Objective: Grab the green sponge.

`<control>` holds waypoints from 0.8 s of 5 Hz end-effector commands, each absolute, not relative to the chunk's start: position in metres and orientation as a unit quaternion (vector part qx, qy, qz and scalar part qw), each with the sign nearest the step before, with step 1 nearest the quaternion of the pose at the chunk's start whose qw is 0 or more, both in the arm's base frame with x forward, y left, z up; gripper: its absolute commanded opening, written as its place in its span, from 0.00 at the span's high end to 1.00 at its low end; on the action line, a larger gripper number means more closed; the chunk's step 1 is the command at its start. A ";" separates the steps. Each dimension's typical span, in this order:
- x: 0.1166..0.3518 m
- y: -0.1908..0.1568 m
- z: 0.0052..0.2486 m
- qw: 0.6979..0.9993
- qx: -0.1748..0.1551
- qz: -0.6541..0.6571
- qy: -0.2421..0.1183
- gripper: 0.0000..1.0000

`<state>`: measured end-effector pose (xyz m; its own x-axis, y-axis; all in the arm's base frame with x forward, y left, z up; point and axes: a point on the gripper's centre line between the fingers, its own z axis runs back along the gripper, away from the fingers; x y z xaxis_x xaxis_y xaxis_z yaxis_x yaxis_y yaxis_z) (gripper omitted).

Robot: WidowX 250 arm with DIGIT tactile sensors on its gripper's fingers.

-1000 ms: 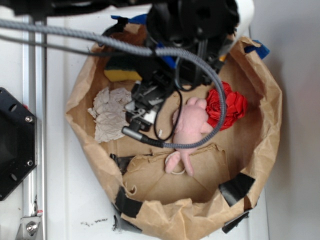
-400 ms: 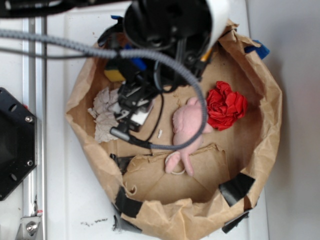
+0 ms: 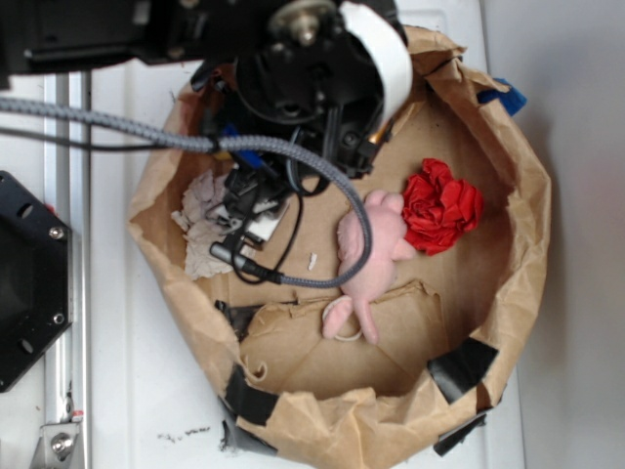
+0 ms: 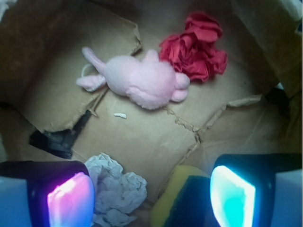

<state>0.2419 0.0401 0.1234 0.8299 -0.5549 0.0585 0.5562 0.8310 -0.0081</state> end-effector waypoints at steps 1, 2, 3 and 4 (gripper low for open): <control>0.239 0.041 0.133 0.962 -0.002 -0.272 -0.031 0.00; 0.242 0.045 0.135 0.970 0.006 -0.241 -0.011 0.00; 0.247 0.048 0.132 0.978 0.023 -0.207 -0.005 0.00; 0.247 0.049 0.129 0.984 0.022 -0.175 -0.009 0.00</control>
